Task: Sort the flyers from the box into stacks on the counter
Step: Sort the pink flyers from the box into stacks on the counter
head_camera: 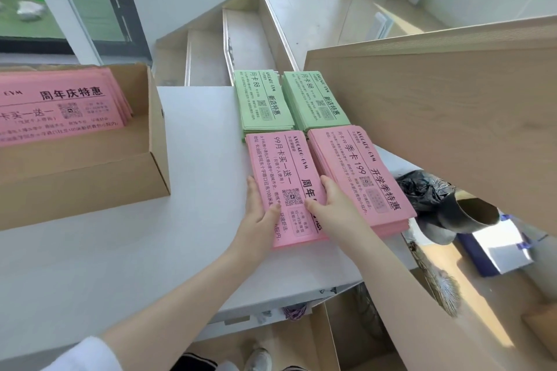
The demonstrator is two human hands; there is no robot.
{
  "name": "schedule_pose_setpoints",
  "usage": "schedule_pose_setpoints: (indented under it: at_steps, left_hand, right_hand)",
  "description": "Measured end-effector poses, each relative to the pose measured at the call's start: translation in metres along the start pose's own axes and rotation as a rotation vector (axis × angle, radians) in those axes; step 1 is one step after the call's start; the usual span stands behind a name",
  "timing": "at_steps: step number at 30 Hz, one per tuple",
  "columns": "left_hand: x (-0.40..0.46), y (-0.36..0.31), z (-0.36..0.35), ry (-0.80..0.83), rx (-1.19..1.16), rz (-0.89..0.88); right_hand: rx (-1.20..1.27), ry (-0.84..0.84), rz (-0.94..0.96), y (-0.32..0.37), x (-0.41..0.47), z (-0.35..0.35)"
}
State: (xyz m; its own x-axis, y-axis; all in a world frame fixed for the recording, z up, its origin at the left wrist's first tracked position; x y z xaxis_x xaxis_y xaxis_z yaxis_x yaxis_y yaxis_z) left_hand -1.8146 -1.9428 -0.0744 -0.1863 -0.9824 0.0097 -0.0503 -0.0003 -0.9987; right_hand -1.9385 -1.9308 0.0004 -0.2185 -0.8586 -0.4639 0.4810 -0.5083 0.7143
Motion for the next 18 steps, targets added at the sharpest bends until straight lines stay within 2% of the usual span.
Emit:
schedule_pose_setpoints:
  at_steps: [2, 5, 8, 12, 15, 18]
  left_hand:
    - [-0.003, -0.004, 0.004, -0.020, 0.038, -0.013]
    - [-0.007, -0.018, 0.015, -0.019, 0.143, -0.055]
    - [-0.008, -0.050, 0.034, -0.006, 0.226, -0.191]
    - [-0.008, -0.108, 0.076, -0.031, 0.233, -0.410]
    - [-0.006, -0.141, 0.130, -0.118, 0.246, -0.477]
    - [-0.003, -0.164, 0.199, -0.203, 0.354, -0.499]
  right_hand:
    - [-0.064, 0.012, 0.023, 0.003, -0.006, 0.003]
    - [-0.168, -0.063, 0.100, 0.012, -0.016, 0.015]
    - [-0.189, -0.129, 0.218, 0.042, -0.025, 0.021]
    - [-0.144, -0.036, 0.339, 0.095, -0.021, -0.017]
    - [-0.056, 0.046, 0.373, 0.139, -0.012, -0.061]
    - [0.011, 0.115, 0.385, 0.184, -0.004, -0.110]
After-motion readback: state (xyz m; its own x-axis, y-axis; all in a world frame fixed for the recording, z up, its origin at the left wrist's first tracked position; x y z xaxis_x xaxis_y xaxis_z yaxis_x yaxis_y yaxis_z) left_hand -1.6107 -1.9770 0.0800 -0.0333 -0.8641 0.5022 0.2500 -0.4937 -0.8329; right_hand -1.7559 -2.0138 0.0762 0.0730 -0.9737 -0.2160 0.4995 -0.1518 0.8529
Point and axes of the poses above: each hand's wrist, its own x-axis towards the middle knuckle, its own z-axis out of the back of the hand, y = z × x, the point moved 9 cm from there along x, towards the middle knuckle, and after that the axes turned 13 degrees about -z, right-handed, at the moved point
